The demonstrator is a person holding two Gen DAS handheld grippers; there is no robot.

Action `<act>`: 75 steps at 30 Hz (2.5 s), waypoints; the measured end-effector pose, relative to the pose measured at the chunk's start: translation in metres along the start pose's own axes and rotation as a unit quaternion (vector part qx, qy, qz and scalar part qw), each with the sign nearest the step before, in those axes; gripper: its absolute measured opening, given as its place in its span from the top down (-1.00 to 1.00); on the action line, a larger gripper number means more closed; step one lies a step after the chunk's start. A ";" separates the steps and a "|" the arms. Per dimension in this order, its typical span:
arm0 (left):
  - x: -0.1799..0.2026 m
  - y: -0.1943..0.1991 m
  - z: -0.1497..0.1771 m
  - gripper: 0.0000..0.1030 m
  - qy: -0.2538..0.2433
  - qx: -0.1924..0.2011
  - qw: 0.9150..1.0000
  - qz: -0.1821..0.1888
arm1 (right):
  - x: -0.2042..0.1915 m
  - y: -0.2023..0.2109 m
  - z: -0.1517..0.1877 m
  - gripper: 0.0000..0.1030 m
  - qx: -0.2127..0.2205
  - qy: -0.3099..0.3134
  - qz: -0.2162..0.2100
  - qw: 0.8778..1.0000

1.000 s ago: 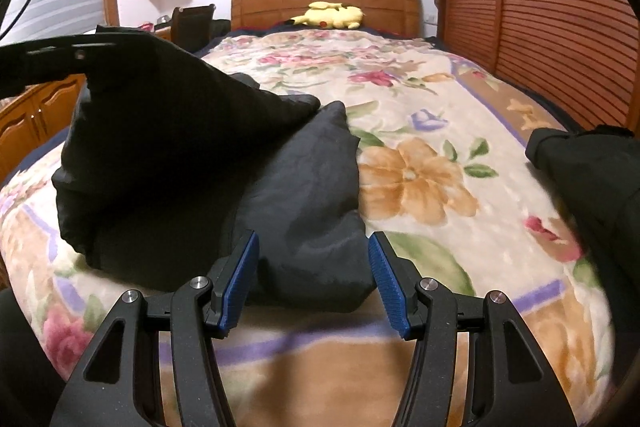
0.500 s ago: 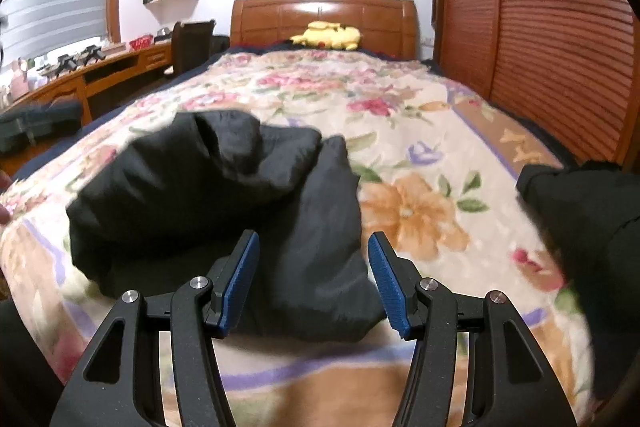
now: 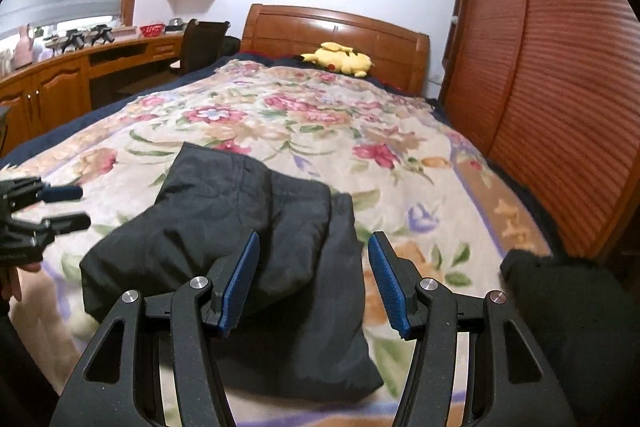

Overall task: Fold large clothes
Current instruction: 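Lay the jacket bundle on the blanket and open the left tool, then pinch the jacket bundle's edge with the right tool, tug it, release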

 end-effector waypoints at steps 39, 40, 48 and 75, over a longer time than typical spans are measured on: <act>-0.011 -0.017 0.029 -0.03 -0.003 -0.018 1.000 0.002 | -0.045 -0.064 0.085 -0.12 -0.156 -0.017 -0.090 0.984; -0.011 -0.018 0.028 -0.03 -0.002 -0.019 1.000 0.002 | -0.046 -0.064 0.085 -0.06 -0.156 -0.016 -0.094 0.983; -0.013 -0.017 0.029 -0.03 0.003 -0.020 1.000 0.001 | -0.057 -0.057 0.078 0.82 -0.139 0.034 -0.099 0.985; -0.005 -0.023 0.026 -0.03 0.003 -0.014 1.000 0.010 | 0.051 -0.036 0.115 0.89 -0.130 -0.001 0.024 0.991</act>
Point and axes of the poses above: each gripper's, at about its wrist camera, not at the fingertips, and y roughly against the way its jaws point, x to its right, z to its underside, the point moved 10 cm from there along -y, roughly the way its jaws point, and after that the axes turned 4 degrees about -y, right-handed, at the moved point
